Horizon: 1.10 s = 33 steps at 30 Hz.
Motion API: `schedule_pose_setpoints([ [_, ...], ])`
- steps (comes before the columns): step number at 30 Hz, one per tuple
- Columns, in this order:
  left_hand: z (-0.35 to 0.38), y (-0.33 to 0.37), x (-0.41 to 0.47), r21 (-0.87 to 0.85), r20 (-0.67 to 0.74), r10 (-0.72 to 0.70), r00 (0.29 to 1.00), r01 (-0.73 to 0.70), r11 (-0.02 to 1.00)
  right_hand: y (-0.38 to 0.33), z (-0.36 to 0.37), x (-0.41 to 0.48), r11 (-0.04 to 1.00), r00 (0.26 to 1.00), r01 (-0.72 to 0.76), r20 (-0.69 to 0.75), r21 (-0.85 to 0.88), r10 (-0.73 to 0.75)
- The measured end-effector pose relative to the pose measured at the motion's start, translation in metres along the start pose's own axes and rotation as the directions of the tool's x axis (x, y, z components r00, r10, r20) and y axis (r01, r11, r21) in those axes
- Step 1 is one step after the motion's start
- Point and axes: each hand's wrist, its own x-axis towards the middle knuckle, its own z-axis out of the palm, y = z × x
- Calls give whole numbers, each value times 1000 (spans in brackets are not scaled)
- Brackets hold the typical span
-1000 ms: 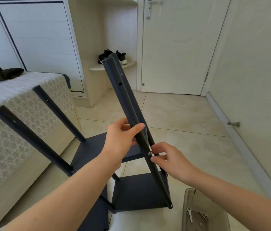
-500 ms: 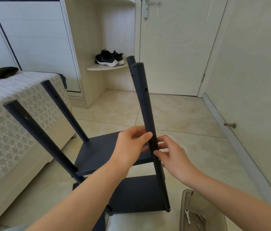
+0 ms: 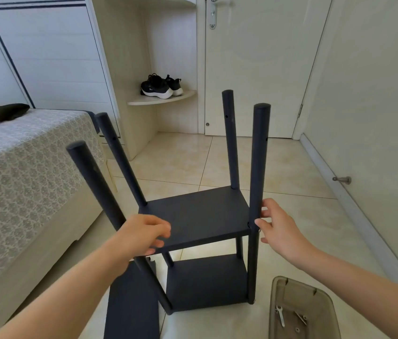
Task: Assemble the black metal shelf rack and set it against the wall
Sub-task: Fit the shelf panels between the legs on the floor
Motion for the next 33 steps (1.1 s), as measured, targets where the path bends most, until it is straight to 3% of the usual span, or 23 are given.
schedule_pose_setpoints([
  [5, -35, -19, 0, 301, 27, -167, 986, 152, 941, 11, -3, 5, 1000, 1000, -14, -16, -5, 14],
  [8, -49, -25, 5, 464, -127, -119, 985, 165, 870, 15, -5, 5, 999, 999, -37, -15, -12, 36],
  [12, -53, -25, 6, 272, -189, 101, 977, -46, 961, 21, -6, 3, 998, 999, -48, -11, -41, 47],
  [17, -43, -19, 14, 97, -235, 171, 957, -152, 984, 28, -4, -2, 997, 997, -80, -15, -18, 80],
  [33, -5, 1, 28, 133, -211, 282, 936, -258, 957, 35, -33, -18, 987, 982, -162, -92, 21, 163],
])
